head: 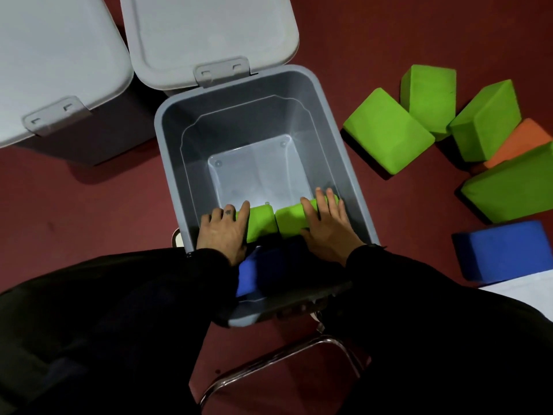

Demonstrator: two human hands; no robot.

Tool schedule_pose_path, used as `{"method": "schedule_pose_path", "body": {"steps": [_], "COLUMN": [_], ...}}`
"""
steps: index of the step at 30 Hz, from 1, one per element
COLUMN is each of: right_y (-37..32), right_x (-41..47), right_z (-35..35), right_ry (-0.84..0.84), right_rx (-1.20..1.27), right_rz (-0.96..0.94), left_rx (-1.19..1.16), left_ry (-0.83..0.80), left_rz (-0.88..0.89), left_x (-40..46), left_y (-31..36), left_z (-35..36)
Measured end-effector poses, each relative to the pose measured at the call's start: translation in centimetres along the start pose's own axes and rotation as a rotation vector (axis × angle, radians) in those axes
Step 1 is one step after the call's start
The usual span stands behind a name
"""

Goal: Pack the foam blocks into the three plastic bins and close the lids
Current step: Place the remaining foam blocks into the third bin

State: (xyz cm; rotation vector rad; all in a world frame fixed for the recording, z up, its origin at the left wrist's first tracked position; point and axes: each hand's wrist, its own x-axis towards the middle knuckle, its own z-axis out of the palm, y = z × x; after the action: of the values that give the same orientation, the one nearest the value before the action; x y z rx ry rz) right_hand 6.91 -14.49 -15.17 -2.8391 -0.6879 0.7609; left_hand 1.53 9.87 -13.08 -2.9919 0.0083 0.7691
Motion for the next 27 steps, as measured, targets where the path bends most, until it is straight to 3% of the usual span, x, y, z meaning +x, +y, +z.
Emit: {"method": "schedule_pose_path", "body": {"steps": [6,12,20,27], "right_y": [0.9,0.7,0.0,-0.7], "right_x": [0.3,0.5,0.4,0.6], "right_z": [-0.1,-0.3,0.0,-1.5], "right_ry": [0.027,-0.023,0.115,-0.069], "right_rx": [0.088,0.057,-0.208,-0.101], "right_rz": [0.021,0.008,-0.004,0.024], "left_rx": [-0.093,-0.354,-0.202,-0.249], "left_ry": [-0.061,-0.315,-0.155,-0.219], "left_rz": [0.077,0.002,-0.041,-0.070], "left_x": [0.2,0.7,-1.1,-1.0], "left_y": [-0.4,-0.1,2.0,2.4], "left_z": [-0.8,-1.5,2.5,1.2]}}
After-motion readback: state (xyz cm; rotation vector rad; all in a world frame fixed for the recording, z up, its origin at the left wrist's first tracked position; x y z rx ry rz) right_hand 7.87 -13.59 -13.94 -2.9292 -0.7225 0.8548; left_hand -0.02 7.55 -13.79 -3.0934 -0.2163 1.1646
